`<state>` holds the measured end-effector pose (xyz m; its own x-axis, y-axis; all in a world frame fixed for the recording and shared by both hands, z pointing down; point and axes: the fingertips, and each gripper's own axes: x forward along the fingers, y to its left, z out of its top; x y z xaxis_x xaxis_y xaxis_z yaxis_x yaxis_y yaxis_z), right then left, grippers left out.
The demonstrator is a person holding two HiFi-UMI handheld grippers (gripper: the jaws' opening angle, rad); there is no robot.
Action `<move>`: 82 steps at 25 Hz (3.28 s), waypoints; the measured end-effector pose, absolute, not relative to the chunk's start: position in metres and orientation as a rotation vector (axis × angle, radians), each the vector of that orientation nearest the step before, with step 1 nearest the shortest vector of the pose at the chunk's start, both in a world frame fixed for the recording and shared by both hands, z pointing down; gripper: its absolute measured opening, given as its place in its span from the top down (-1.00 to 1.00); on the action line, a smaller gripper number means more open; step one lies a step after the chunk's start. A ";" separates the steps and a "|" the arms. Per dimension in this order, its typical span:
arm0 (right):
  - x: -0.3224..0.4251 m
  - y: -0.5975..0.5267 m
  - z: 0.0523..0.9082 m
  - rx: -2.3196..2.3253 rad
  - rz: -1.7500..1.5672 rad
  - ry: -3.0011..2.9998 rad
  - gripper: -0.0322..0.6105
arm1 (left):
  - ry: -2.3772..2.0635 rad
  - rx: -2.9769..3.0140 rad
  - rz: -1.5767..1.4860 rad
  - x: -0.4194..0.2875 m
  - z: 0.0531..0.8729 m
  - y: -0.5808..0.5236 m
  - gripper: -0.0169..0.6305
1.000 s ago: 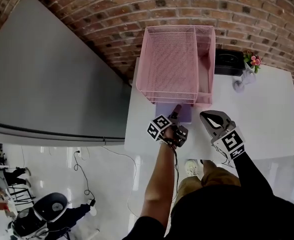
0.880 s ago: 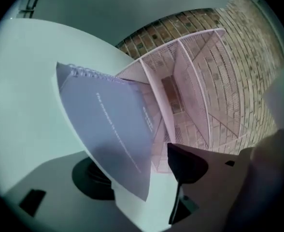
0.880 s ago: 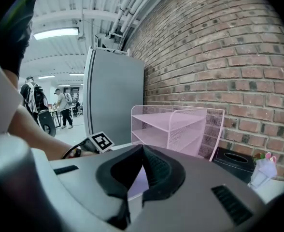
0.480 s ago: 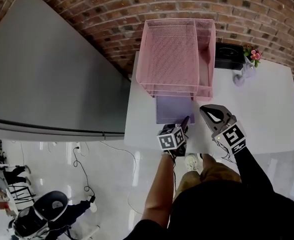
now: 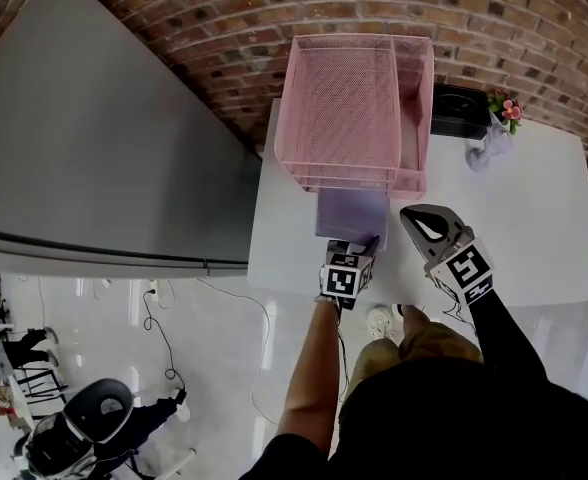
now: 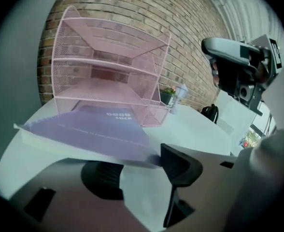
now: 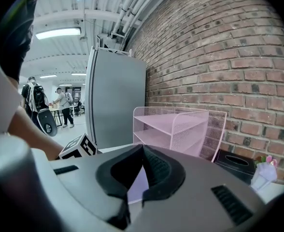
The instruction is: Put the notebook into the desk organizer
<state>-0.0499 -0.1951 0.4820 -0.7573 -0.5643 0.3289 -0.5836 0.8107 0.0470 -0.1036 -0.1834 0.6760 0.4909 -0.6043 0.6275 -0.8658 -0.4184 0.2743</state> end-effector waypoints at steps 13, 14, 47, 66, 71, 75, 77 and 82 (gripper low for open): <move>-0.026 -0.208 0.491 0.903 0.117 -2.639 0.83 | -1.315 2.109 0.502 -0.101 0.682 -0.251 0.63; -0.022 -0.210 0.493 0.906 0.121 -2.635 0.83 | -1.312 2.115 0.506 -0.101 0.682 -0.258 0.63; -0.008 -0.198 0.496 0.874 0.154 -2.664 0.83 | -1.221 2.117 0.943 -0.109 0.714 -0.249 0.01; 0.006 -0.199 0.514 0.858 0.202 -2.648 0.83 | -1.478 1.985 0.974 -0.127 0.722 -0.274 0.88; 0.010 -0.203 0.520 0.848 0.218 -2.634 0.83 | -1.513 1.985 0.994 -0.129 0.722 -0.286 0.88; 0.008 -0.204 0.519 0.841 0.213 -2.642 0.83 | -1.549 1.992 1.019 -0.134 0.721 -0.293 0.88; 0.007 -0.204 0.518 0.844 0.212 -2.641 0.83 | -1.564 1.992 1.002 -0.135 0.718 -0.293 0.88; 0.003 -0.203 0.510 0.860 0.194 -2.655 0.83 | -1.635 1.988 0.926 -0.144 0.699 -0.281 0.88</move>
<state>0.0026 -0.2030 0.5105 -0.7578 -0.5431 0.3618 -0.5899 0.8071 -0.0240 -0.1438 -0.2809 0.6995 0.0946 -0.6993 0.7085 -0.9671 -0.2333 -0.1011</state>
